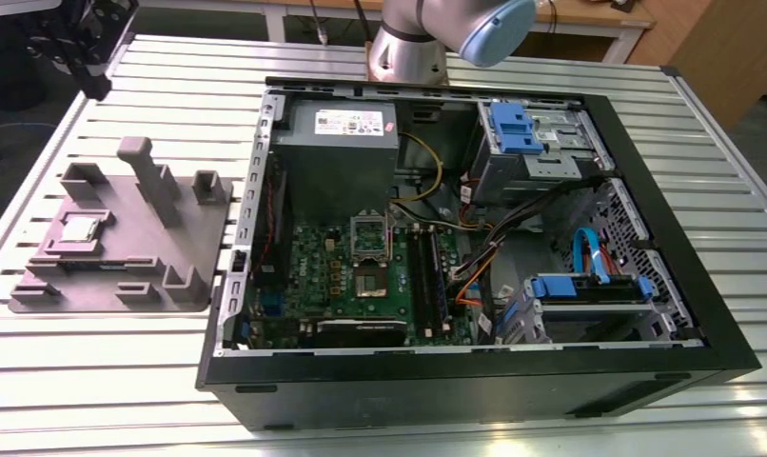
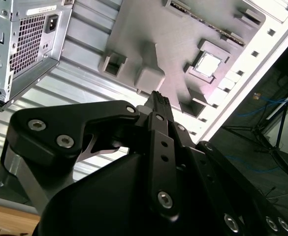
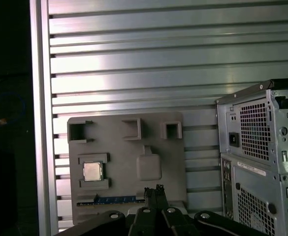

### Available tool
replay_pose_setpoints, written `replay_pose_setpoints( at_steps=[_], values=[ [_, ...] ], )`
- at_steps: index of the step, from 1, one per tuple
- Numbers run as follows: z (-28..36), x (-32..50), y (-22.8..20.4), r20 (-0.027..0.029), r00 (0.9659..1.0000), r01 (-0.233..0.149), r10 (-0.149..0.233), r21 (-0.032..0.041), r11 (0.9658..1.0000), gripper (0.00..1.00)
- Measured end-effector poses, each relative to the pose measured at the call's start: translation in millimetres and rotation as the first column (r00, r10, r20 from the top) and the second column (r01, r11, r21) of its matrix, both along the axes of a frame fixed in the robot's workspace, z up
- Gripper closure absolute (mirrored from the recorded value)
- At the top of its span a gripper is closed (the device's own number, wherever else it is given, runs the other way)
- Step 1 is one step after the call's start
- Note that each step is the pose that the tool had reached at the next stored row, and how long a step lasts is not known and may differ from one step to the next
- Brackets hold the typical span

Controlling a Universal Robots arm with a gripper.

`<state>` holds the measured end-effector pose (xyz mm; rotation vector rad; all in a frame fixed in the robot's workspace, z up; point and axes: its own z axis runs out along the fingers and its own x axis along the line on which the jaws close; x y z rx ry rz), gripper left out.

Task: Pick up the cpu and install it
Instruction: 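Reach for the cpu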

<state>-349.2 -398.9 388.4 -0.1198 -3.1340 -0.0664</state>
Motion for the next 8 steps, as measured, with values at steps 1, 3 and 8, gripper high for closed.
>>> replay_pose_setpoints(
  at_steps=[1, 3, 8],
  values=[
    [-0.1, -1.0, 0.0, 0.0000, 1.0000, 0.000, 0.000, -0.0001, 1.0000, 0.90],
    [-0.1, -3.2, 0.0, 0.0000, 1.0000, 0.000, 0.000, -0.0001, 1.0000, 0.90],
    [-0.4, -8.3, 0.0, 0.0001, 1.0000, 0.000, 0.000, -0.0001, 1.0000, 0.90]
  ],
)
